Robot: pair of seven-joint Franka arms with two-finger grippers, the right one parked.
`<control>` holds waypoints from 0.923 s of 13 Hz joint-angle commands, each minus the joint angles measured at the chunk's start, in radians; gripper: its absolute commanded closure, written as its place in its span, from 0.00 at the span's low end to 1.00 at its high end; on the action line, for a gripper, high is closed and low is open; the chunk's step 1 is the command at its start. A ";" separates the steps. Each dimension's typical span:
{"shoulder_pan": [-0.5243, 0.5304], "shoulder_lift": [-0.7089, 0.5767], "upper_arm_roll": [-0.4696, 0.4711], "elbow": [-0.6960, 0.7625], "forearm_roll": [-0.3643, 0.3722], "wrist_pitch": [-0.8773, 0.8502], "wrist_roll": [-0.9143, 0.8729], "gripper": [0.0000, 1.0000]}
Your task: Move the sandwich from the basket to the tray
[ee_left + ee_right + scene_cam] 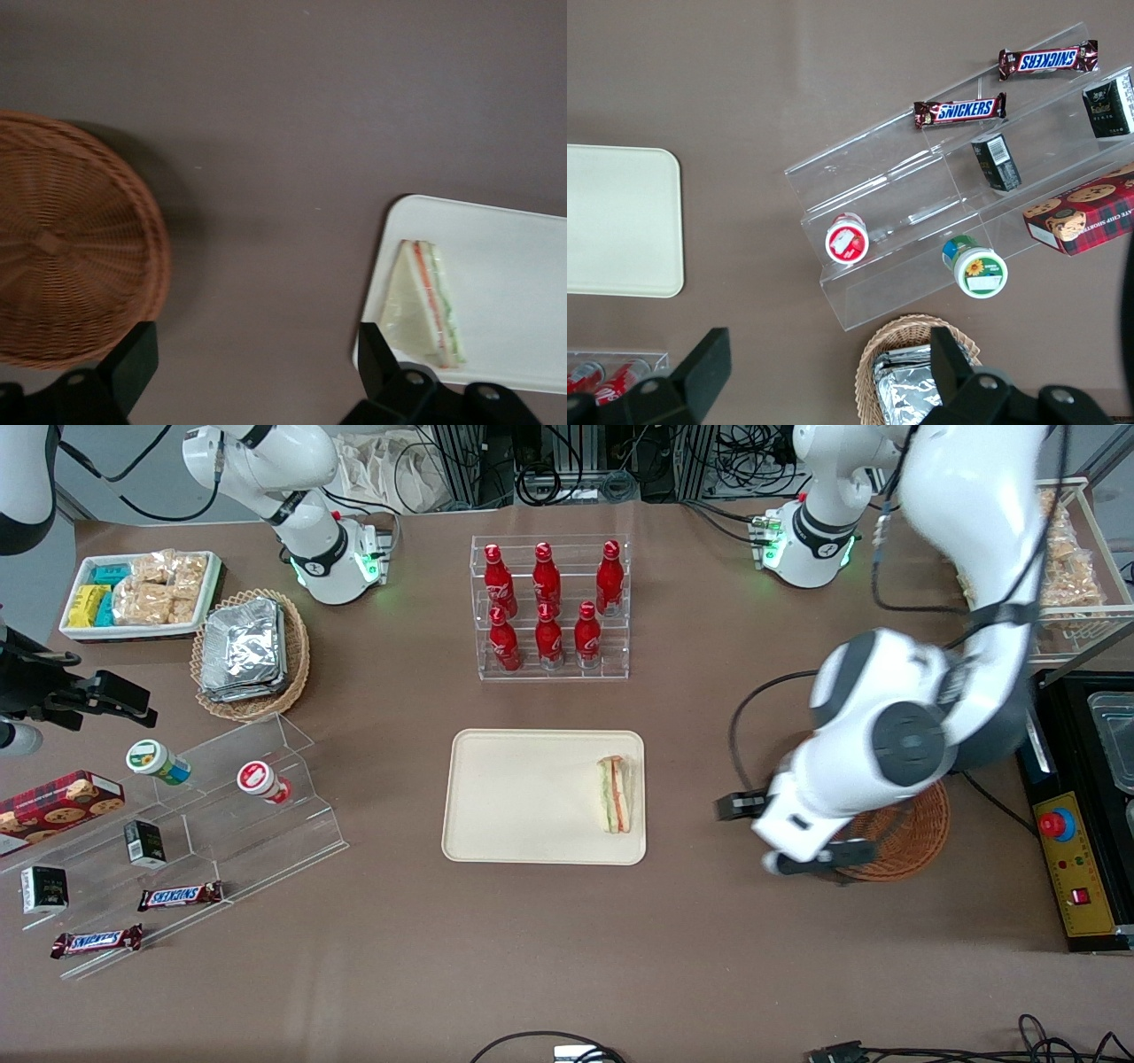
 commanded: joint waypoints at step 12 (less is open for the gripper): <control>0.287 -0.334 0.003 -0.123 0.013 -0.311 0.294 0.00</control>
